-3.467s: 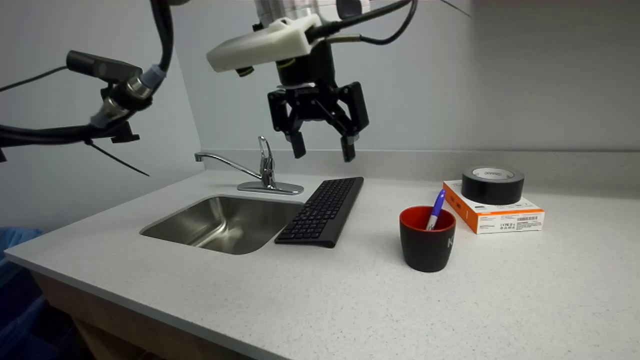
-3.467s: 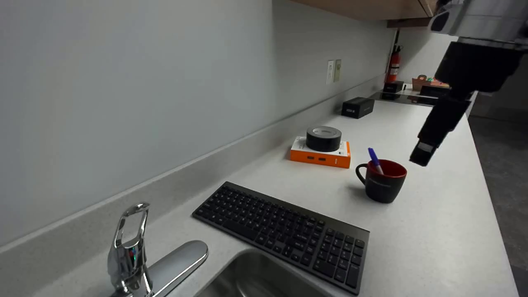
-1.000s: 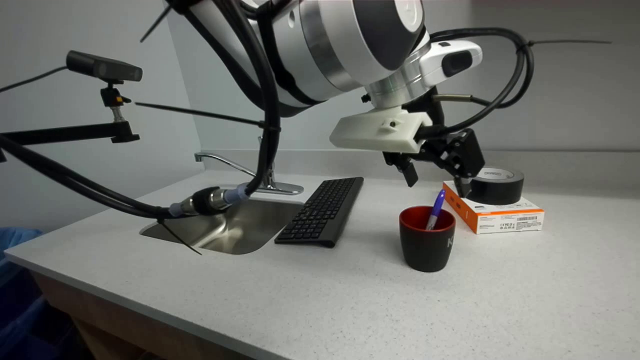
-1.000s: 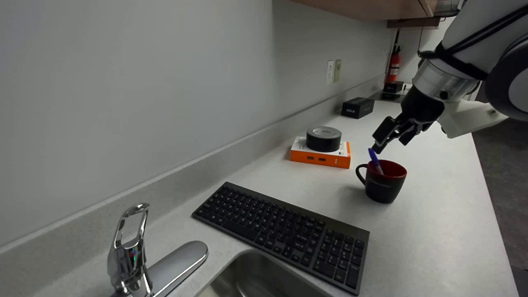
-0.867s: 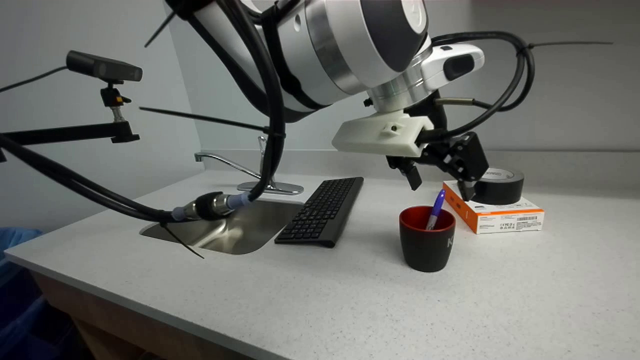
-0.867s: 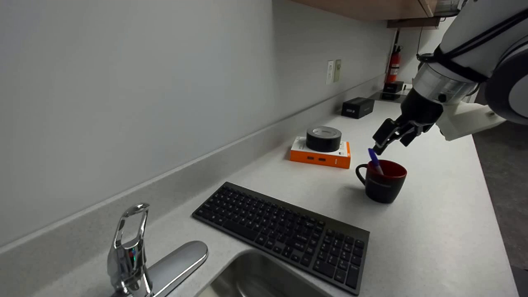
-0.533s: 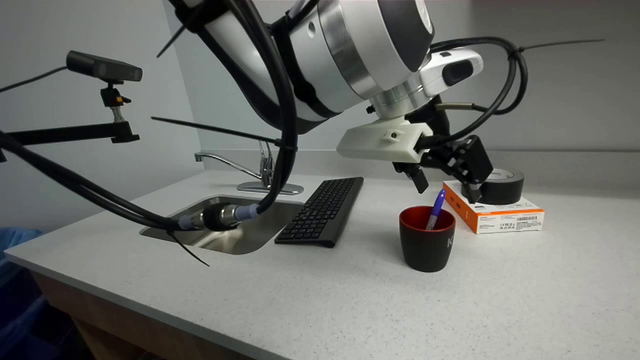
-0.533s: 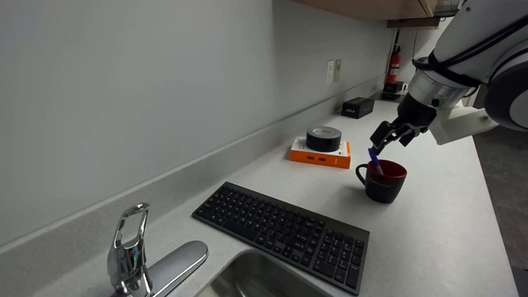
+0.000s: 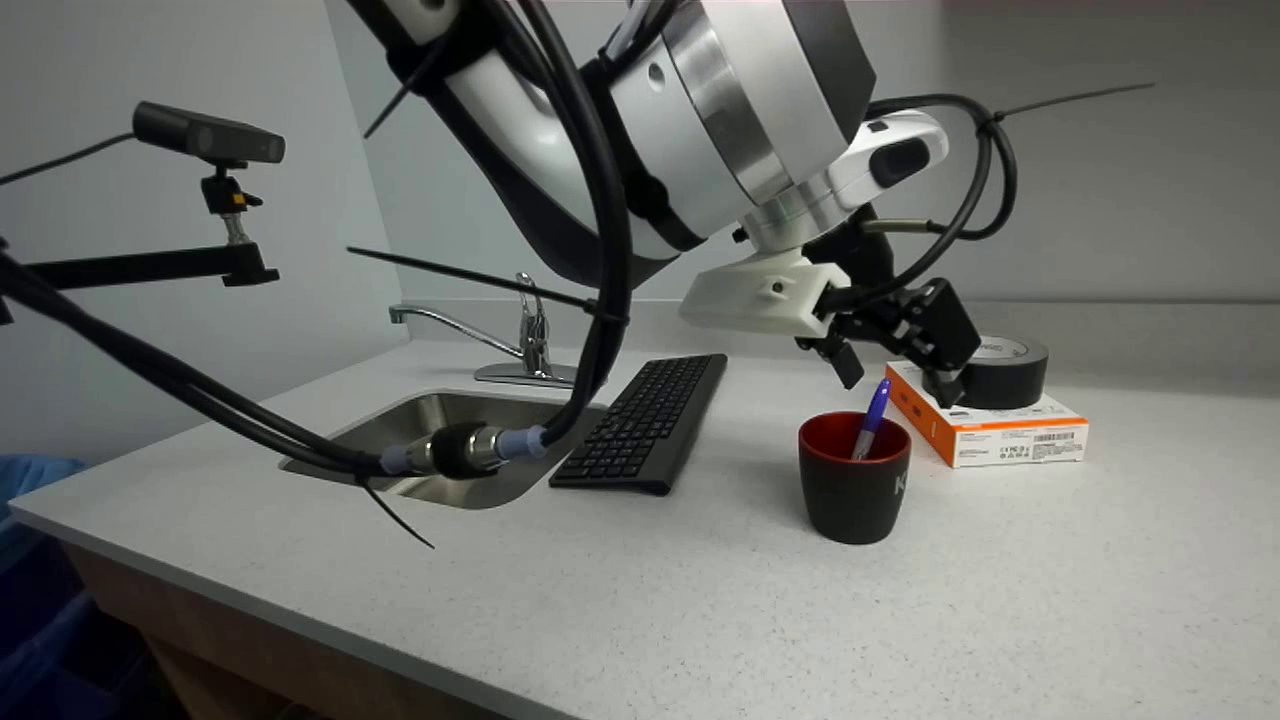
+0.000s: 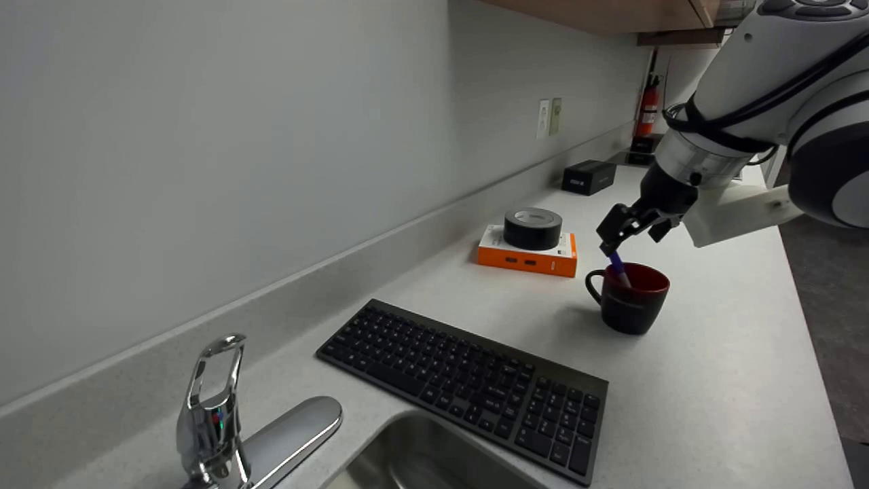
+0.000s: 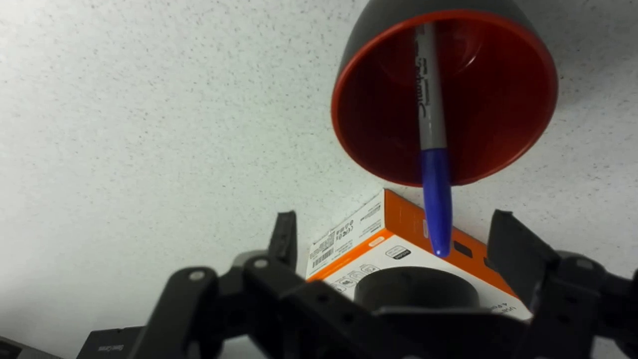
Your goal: Remove the pen from the mug and put it on the counter
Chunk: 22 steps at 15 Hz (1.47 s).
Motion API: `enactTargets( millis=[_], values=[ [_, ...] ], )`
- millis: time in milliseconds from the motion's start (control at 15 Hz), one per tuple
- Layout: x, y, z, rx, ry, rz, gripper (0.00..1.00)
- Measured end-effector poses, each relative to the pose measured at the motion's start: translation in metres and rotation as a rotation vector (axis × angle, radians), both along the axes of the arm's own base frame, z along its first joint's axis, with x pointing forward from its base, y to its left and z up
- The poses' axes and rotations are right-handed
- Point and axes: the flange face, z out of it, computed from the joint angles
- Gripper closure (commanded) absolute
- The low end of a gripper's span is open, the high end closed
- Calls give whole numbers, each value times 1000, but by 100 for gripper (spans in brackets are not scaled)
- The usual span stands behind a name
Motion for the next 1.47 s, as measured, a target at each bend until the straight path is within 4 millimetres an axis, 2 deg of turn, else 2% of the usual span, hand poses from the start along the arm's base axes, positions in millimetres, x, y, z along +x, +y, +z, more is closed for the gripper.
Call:
enactTargets(
  millis=[200,267,333,467,1000,1133,1200,1467],
  values=[
    [6,3,-3,-12,-13,-13,0],
    [8,4,-5,-16,-16,-18,3],
    [10,5,-6,-18,-19,-23,26],
    [13,7,-9,-21,-24,-30,31],
    [22,8,-19,-22,-32,-55,95],
    [23,9,-20,-21,-32,-56,100],
    [23,8,-20,-21,-33,-57,97],
    [21,9,-13,-25,-45,-56,97]
  ],
)
